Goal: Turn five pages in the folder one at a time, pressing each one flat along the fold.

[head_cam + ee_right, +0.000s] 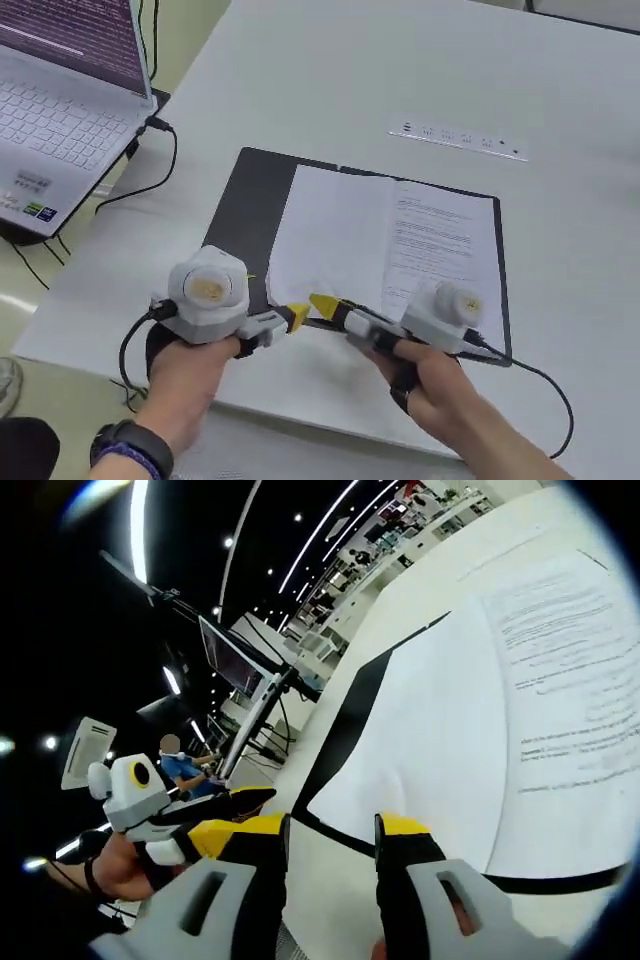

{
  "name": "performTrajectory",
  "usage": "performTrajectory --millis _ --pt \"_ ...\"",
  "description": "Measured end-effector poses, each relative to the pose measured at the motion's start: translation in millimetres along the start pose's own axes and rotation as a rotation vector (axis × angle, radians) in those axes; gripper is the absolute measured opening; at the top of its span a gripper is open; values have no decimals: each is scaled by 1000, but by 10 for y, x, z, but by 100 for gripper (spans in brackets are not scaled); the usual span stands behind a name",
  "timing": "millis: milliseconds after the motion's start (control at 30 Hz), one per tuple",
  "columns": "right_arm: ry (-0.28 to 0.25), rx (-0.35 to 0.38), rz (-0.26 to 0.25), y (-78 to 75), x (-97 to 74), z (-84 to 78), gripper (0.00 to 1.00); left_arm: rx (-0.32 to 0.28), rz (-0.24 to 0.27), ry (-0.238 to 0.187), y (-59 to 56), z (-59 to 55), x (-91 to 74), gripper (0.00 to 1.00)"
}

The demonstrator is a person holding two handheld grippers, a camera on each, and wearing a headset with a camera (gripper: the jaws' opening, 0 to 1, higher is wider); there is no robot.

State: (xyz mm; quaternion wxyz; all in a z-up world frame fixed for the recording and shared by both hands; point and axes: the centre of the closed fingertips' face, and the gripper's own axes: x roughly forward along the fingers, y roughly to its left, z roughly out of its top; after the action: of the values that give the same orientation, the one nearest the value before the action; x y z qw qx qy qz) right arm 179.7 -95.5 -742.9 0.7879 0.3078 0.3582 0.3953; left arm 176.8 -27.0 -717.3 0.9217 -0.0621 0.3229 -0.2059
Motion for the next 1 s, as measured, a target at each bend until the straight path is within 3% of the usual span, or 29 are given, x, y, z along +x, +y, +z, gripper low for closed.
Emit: performTrajectory --millis 267,400,600,800,900,1000 --pt "-16 5 -52 -131 -400 -70 34 0 5 5 27 -11 99 36" --pt "-44 26 -64 -174 -513 -35 34 21 -21 -7 34 -20 156 21" --pt "-60 43 -86 -241 -697 -62 33 18 -24 31 101 -148 272 14" --pt "-72 61 -107 -288 -790 -85 32 7 22 55 207 -233 371 3" --pt "-63 58 -110 -276 -792 -102 32 -14 25 55 194 -245 396 1" --pt "-55 49 -108 -256 -791 -112 32 -6 58 95 230 -323 416 0"
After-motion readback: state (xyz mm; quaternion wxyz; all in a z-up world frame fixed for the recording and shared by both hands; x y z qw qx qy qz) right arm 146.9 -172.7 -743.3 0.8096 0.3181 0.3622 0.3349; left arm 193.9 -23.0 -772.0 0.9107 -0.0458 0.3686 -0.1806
